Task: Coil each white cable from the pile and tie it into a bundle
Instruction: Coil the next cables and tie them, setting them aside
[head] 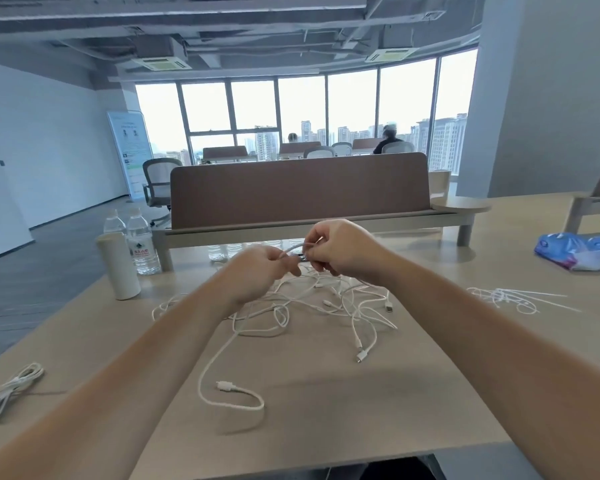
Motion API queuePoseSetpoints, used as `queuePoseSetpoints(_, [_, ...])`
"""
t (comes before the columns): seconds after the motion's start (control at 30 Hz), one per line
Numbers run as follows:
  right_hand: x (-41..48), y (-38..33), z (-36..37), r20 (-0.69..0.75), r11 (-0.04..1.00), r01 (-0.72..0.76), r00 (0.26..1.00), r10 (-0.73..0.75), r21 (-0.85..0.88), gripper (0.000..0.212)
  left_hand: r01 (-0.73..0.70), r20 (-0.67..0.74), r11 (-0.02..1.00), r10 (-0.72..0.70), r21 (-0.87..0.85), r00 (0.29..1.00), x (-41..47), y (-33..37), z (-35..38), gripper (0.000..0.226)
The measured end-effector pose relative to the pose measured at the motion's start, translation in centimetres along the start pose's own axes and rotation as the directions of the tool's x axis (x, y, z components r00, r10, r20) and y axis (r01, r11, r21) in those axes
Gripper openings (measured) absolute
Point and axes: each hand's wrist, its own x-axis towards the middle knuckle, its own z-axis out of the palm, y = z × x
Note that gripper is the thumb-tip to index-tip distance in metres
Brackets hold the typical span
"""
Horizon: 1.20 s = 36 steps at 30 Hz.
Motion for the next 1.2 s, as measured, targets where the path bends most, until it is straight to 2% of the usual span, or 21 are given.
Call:
queuePoseSetpoints(0.07, [-0.4,1.1,-0.6,0.077,0.995,-0.046,0.996,0.053,-0.09,0.014,0.004,-0.067,0.998,-0.008,-0.066,0.998,0.5,-0.4,-0.4,0.033])
queuePoseSetpoints(0.17, [-1.4,3.4,-1.6,0.252,0.96,-0.124,0.949,0.188,-0.25,0.016,0.031,-0.084,0.973,-0.051,-0.229,0.995,1.2,-1.1,-1.1,0.036])
queuePoseSetpoints(0.23, [-1.9,4.7,-2.2,0.238,0.927,-0.135,0.944,0.227,-0.349,0.015,0.059,-0.08,0.962,-0.083,-0.265,0.993,1.4,-1.7,-1.2,0.039])
queuePoseSetpoints(0.27, [-1.9,5.3,-2.5,0.196,0.921,-0.131,0.957,0.214,-0.367,0.015,0.069,-0.083,0.963,-0.094,-0.261,0.992,1.6,-1.9,-1.1,0.04])
queuePoseSetpoints(0.4, [-1.7,5.4,-3.1,0.092,0.979,-0.129,0.985,0.145,-0.155,0.023,0.124,-0.016,0.99,-0.125,-0.069,0.992,1.7,-2.1,0.0,0.032])
queuePoseSetpoints(0.53, [-1.2,2.8,-3.4,0.124,0.986,-0.091,0.986,0.109,-0.138,0.021,0.148,-0.01,0.989,-0.149,-0.017,0.989,1.7,-2.7,1.2,0.024])
queuePoseSetpoints(0.6, [-1.0,1.7,-3.1,0.149,0.98,-0.102,0.981,0.128,-0.171,0.018,0.092,-0.049,0.993,-0.089,0.073,0.995,1.6,-2.4,1.5,0.029])
queuePoseSetpoints(0.67, [-0.8,1.2,-2.4,0.128,0.97,-0.111,0.982,0.141,-0.215,0.013,0.033,-0.042,0.995,-0.029,0.09,0.999,1.2,-1.4,1.9,0.027])
queuePoseSetpoints(0.8, [-0.4,1.0,-0.8,0.107,0.971,-0.113,0.985,0.138,-0.213,0.015,0.027,0.129,0.985,-0.005,-0.169,0.992,0.7,0.3,3.1,0.024])
queuePoseSetpoints(0.9, [0.0,1.7,-0.3,0.062,0.969,-0.125,0.988,0.141,-0.211,0.018,0.104,0.234,0.91,-0.008,-0.402,0.972,0.5,0.8,3.6,0.015])
queuePoseSetpoints(0.97, [0.2,2.6,-0.1,0.056,0.972,-0.114,0.99,0.128,-0.203,0.018,0.1,0.2,0.909,-0.019,-0.405,0.98,0.8,0.3,3.7,0.016])
queuePoseSetpoints(1.07, [0.1,4.5,-0.2,0.107,0.965,-0.115,0.984,0.144,-0.237,0.022,0.05,0.075,0.916,-0.022,-0.397,0.997,1.2,-0.3,3.4,0.027])
queuePoseSetpoints(1.13, [-0.3,5.7,-0.4,0.187,0.948,-0.139,0.962,0.197,-0.287,0.028,0.043,0.036,0.887,-0.029,-0.46,0.999,1.5,-0.5,2.9,0.029])
queuePoseSetpoints(1.2, [-0.7,7.0,-0.6,0.248,0.9,-0.144,0.933,0.262,-0.411,0.03,0.064,0.01,0.822,-0.071,-0.566,0.997,1.7,-0.6,2.3,0.03])
